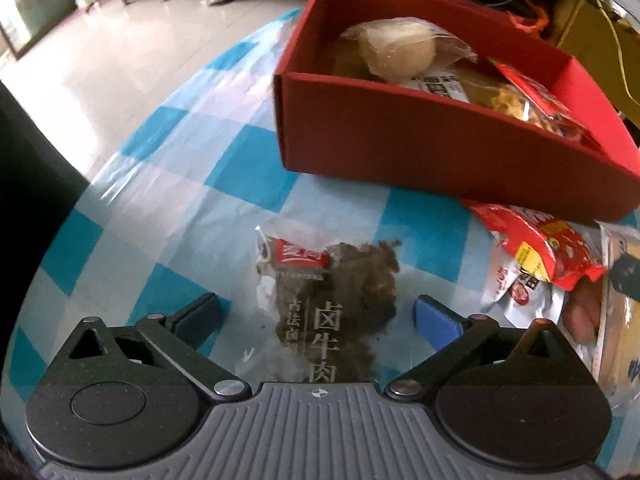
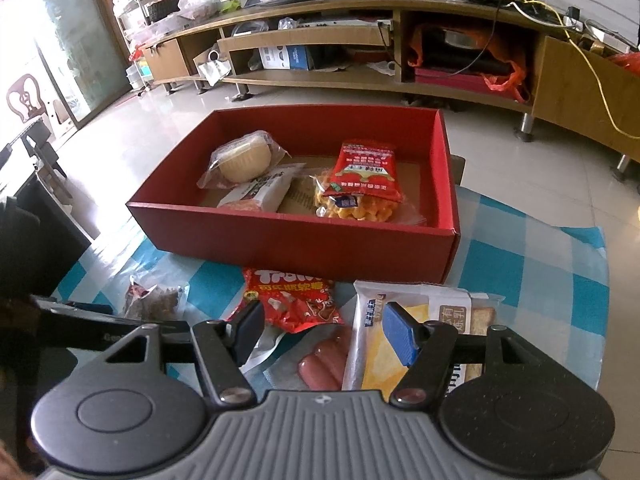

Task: Organize snacks
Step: 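Move both tools back over the remaining snacks on the cloth, then grasp the braised beef bag with the left tool while the right tool grasps the red Trolli bag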

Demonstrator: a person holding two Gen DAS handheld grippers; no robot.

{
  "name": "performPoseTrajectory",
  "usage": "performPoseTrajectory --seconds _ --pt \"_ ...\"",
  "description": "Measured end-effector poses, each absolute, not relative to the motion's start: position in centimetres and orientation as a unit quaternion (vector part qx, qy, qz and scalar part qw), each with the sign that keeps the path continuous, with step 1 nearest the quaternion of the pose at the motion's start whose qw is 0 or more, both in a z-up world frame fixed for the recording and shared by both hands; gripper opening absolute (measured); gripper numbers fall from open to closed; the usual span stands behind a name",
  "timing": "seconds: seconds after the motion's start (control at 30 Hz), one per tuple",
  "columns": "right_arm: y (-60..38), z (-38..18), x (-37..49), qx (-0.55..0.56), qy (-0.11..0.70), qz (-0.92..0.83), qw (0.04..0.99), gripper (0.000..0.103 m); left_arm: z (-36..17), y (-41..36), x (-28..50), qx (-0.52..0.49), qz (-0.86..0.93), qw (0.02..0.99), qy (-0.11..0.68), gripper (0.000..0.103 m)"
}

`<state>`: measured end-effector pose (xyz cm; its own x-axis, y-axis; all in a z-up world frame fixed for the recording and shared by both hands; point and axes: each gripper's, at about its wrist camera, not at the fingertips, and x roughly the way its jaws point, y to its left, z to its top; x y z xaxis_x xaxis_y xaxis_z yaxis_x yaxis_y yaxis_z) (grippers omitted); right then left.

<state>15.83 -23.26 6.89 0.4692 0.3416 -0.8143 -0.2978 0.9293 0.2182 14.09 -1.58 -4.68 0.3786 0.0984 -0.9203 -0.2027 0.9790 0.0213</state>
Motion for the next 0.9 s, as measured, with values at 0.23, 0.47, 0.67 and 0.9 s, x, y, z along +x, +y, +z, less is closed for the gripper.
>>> performPoseTrajectory --seconds 0.23,0.47,0.67,0.9 --pt "-23.6 6.8 16.4 0.029 0.484 0.179 0.856 0.064 -3.9 -0.5 12.1 -0.046 0.075 0.825 0.559 0.090" --pt "-23.8 6.3 16.8 0.039 0.490 0.180 0.852 0.064 -3.4 0.4 9.8 -0.064 0.049 0.817 0.571 0.089" --pt "-23.2 5.7 18.6 0.081 0.493 0.176 0.848 0.066 -3.4 0.4 10.0 -0.074 0.034 0.814 0.574 0.090" --pt "-19.2 3.2 20.2 0.028 0.515 0.210 0.831 0.073 -3.6 0.1 10.2 -0.066 0.023 0.813 0.578 0.092"
